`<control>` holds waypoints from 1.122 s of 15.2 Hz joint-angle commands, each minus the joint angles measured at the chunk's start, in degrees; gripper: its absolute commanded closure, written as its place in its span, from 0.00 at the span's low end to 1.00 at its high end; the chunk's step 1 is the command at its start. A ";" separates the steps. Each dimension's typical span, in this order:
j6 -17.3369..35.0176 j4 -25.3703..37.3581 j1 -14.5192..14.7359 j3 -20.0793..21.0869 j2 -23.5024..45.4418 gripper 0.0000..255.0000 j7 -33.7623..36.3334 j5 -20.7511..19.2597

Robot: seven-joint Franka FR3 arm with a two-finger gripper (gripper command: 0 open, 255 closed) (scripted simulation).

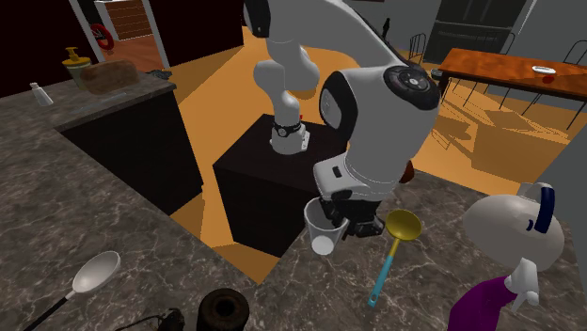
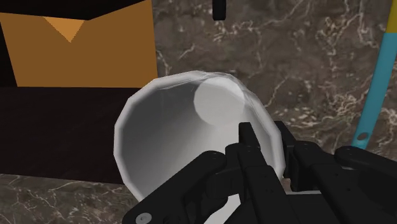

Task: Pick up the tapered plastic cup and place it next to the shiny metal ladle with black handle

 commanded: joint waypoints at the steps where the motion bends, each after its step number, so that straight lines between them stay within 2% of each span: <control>1: -1.54 1.41 0.10 0.08 -0.18 1.00 -0.23 0.17; 17: -12.88 11.31 0.82 0.67 -1.91 1.00 -1.71 1.24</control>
